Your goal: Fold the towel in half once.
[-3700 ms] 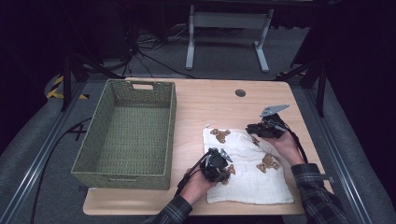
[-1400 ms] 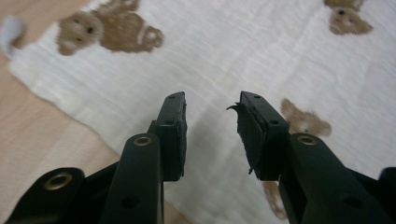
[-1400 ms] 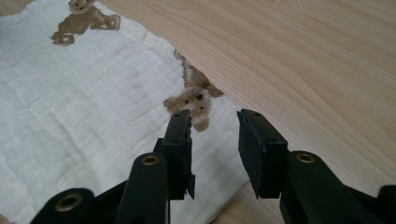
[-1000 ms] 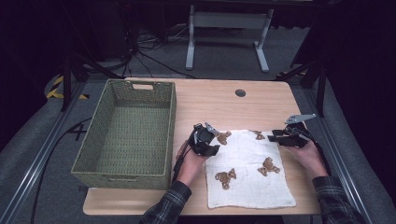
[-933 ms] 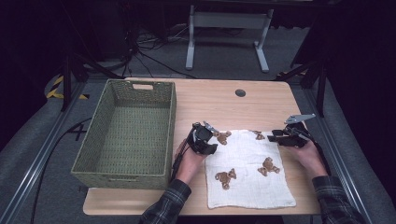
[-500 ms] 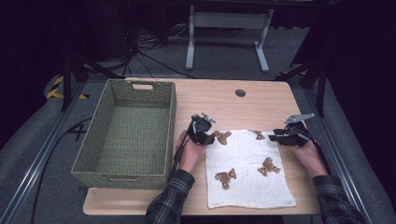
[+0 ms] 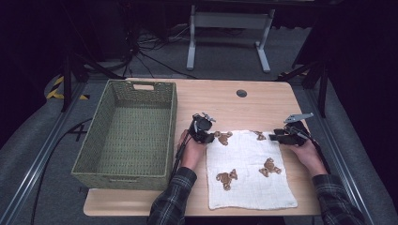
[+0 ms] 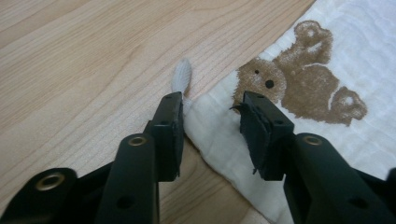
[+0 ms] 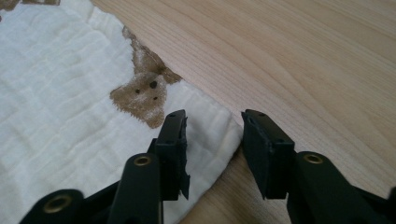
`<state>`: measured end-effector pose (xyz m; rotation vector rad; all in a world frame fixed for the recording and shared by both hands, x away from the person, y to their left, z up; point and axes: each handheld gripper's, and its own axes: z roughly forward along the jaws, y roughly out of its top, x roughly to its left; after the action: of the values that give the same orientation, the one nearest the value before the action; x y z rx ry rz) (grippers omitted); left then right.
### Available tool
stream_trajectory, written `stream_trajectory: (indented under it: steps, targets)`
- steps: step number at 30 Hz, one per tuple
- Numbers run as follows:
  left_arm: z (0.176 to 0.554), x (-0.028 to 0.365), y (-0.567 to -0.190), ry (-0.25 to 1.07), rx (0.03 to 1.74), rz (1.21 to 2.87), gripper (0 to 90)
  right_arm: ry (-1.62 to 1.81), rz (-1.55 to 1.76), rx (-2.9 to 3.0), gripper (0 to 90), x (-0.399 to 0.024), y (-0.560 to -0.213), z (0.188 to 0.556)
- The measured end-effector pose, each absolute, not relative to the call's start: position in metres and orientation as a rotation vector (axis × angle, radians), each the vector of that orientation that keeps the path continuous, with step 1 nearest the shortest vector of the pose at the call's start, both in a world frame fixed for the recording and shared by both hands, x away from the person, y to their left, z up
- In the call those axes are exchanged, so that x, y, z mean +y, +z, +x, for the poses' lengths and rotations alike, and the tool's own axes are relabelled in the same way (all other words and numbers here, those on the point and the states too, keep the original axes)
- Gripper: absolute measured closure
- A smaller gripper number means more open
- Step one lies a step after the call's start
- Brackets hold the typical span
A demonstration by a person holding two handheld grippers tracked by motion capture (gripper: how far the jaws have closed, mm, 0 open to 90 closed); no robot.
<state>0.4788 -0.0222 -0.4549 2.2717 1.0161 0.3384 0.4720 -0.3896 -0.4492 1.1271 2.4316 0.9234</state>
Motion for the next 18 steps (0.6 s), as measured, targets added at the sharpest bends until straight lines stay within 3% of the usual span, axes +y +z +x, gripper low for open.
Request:
stream_trajectory:
  steps: [4, 7, 18]
  targets:
    - [0.478, -0.024, -0.455, 0.326, 0.989, 2.279, 77.6, 0.931, 1.115, 2.459, 77.6, -0.388, -0.448, 0.471]
    - [0.478, -0.023, -0.454, 0.31, 1.001, 2.279, 83.1, 0.939, 1.115, 2.476, 83.4, -0.387, -0.448, 0.471]
    - [0.477, -0.019, -0.438, 0.343, 1.031, 2.182, 84.4, 0.981, 1.075, 2.428, 85.1, -0.388, -0.427, 0.469]
